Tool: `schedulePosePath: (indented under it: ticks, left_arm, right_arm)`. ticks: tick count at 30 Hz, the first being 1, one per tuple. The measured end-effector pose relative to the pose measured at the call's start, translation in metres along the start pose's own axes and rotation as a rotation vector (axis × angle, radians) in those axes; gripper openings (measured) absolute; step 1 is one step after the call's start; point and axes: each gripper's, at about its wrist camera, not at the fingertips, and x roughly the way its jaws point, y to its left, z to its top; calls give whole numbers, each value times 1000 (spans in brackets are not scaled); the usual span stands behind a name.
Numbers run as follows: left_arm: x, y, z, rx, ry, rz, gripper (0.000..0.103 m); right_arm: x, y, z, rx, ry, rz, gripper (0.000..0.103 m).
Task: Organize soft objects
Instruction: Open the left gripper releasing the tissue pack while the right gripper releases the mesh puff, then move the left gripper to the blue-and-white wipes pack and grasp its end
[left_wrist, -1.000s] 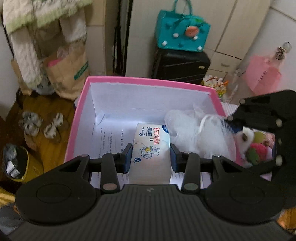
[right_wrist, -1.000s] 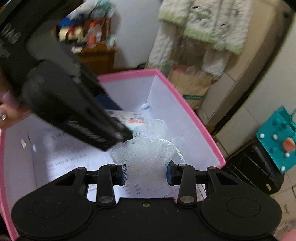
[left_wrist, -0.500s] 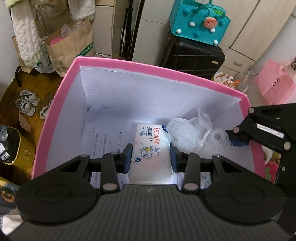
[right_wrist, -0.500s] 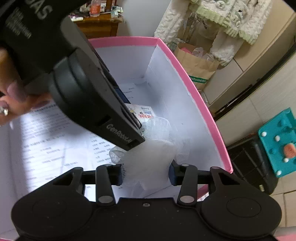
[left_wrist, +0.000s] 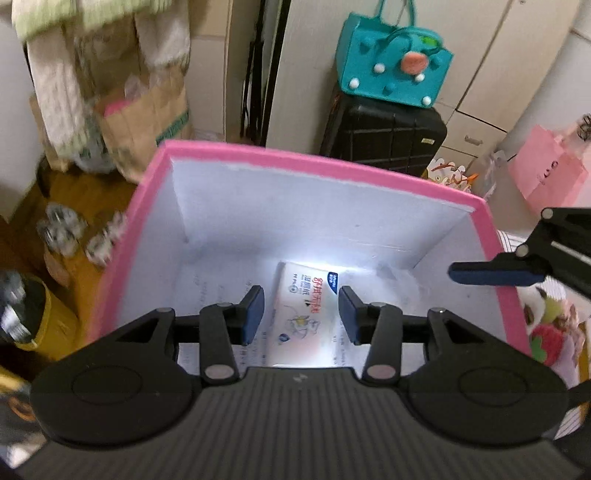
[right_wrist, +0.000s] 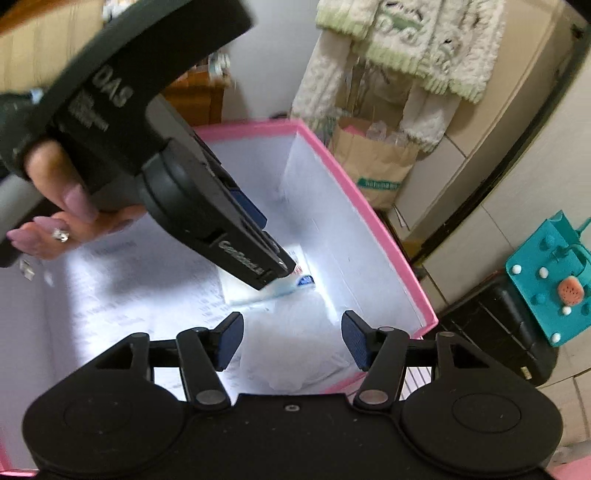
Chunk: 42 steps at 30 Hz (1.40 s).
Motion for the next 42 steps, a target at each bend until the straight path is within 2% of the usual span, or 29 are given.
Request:
schedulePosePath:
  ticks: [4, 9, 13, 20, 25, 30, 38, 42]
  left_arm:
    - [-33, -6, -5, 86, -56, 39, 49]
    - [-78, -12, -20, 148, -41, 42, 51]
    - [-112, -18, -36, 194, -58, 47, 52]
    - [-152, -26, -56, 196, -12, -13, 52]
    - [-179, -44, -73, 255, -22, -15, 53]
    - [-196, -61, -91, 289, 2, -72, 54]
    - [-207, -95, -133, 423, -15, -88, 58]
    - [-203, -108, -147, 451, 5, -123, 58]
  right_arm:
    - [-31, 1, -7, 80, -76, 49, 64]
    - [-65, 9, -22, 149, -136, 70, 64]
    - [-85, 13, -35, 213, -160, 92, 64]
    - [-121, 28, -55, 246, -189, 98, 64]
    - [-143, 37, -72, 283, -212, 105, 64]
    - [-164, 51, -97, 301, -230, 93, 64]
    - [-184, 73, -141, 303, -256, 60, 66]
    - [-187, 84, -162, 301, -247, 49, 66]
